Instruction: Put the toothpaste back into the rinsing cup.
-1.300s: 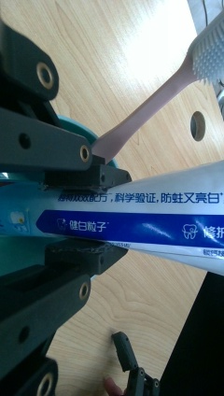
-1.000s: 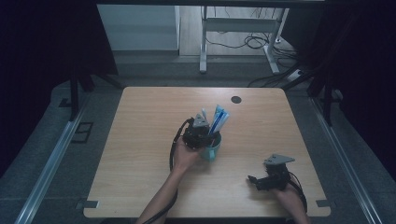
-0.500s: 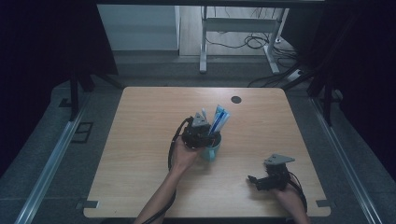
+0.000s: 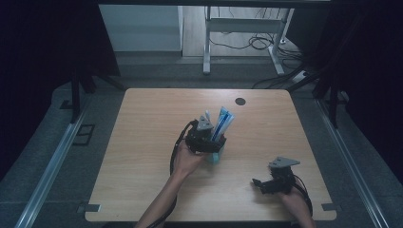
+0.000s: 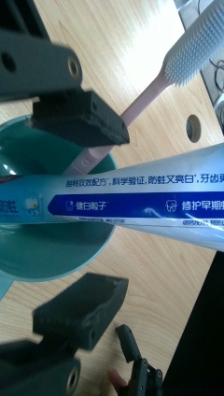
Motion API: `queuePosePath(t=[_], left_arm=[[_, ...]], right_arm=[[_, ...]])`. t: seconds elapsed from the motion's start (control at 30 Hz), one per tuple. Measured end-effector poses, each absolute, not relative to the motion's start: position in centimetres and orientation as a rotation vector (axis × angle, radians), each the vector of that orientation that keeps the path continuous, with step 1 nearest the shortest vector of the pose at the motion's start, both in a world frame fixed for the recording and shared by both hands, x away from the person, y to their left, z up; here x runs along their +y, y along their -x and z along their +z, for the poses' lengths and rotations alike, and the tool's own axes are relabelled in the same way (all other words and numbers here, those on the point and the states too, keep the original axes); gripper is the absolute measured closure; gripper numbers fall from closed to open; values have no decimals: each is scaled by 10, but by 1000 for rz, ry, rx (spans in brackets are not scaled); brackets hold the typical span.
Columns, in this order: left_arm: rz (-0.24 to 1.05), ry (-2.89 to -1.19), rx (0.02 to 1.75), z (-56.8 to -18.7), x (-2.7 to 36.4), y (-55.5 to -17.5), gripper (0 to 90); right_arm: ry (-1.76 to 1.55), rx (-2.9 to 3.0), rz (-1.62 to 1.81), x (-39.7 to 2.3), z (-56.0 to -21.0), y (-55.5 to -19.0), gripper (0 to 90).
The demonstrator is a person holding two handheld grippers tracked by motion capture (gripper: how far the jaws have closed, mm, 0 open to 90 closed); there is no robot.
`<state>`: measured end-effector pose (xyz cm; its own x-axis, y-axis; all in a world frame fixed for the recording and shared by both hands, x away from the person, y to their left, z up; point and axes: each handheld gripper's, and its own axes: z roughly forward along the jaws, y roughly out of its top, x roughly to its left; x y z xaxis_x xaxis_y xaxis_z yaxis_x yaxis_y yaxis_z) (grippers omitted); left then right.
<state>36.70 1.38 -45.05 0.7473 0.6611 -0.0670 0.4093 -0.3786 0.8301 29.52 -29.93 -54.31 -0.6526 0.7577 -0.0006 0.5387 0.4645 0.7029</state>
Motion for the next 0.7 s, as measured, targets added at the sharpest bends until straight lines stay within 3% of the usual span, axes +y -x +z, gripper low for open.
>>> queuePosePath(t=[0.17,0.7], left_arm=[[331,-2022,827,-447,16,-365,158],[315,-2060,809,-436,31,-354,7]], right_arm=[[-1102,2404,987,-299,-543,-295,4],[-1103,2404,987,-299,-543,-295,4]])
